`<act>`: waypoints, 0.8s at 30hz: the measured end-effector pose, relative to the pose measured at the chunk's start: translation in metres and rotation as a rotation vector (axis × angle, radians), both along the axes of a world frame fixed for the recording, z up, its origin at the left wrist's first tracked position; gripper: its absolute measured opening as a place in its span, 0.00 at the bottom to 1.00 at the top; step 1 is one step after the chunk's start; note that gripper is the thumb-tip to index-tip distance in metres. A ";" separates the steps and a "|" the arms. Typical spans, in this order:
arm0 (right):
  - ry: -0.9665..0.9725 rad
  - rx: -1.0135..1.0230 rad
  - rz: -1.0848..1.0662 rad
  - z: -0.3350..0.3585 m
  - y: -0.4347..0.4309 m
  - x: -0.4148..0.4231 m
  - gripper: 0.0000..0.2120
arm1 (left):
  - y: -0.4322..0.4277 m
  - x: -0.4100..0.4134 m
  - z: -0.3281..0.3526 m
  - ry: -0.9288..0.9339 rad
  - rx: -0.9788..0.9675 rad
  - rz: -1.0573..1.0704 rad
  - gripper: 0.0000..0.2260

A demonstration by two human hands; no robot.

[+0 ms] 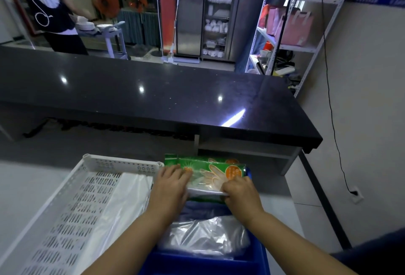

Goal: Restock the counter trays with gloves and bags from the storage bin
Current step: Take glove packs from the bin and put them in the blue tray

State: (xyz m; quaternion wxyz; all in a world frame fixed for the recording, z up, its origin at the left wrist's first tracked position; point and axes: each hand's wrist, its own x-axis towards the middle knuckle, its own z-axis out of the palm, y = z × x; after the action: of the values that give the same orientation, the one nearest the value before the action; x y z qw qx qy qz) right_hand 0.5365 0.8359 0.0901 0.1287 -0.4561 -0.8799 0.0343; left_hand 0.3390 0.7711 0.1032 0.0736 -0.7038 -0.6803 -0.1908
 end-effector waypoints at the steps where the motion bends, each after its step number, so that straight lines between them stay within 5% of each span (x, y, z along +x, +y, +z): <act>1: -0.026 -0.030 -0.009 -0.004 0.004 0.001 0.02 | 0.000 -0.004 -0.001 -0.028 0.035 0.031 0.29; 4: -0.021 -0.087 -0.038 -0.009 0.009 0.003 0.04 | -0.005 -0.014 0.003 -0.230 0.138 0.179 0.29; 8: 0.075 -0.105 -0.101 -0.007 0.009 0.002 0.04 | -0.017 -0.021 0.004 -0.522 0.226 0.210 0.15; 11: 0.087 -0.153 -0.143 -0.009 0.009 0.000 0.04 | -0.018 -0.016 -0.002 -0.362 0.111 -0.016 0.13; 15: 0.057 -0.220 -0.141 -0.010 0.006 -0.003 0.04 | -0.003 -0.005 -0.006 -0.008 -0.006 -0.218 0.23; 20: 0.021 -0.200 -0.129 -0.007 0.006 0.000 0.06 | 0.015 -0.002 -0.017 0.016 -0.268 -0.187 0.14; 24: 0.139 -0.107 -0.078 -0.002 0.003 0.001 0.19 | 0.025 -0.004 -0.016 -0.024 -0.359 -0.180 0.09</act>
State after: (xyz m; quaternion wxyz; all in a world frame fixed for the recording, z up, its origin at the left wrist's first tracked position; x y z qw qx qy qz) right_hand 0.5374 0.8391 0.0884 0.1661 -0.4926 -0.8474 0.1077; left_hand 0.3347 0.7965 0.0868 -0.0783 -0.7614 -0.6385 -0.0807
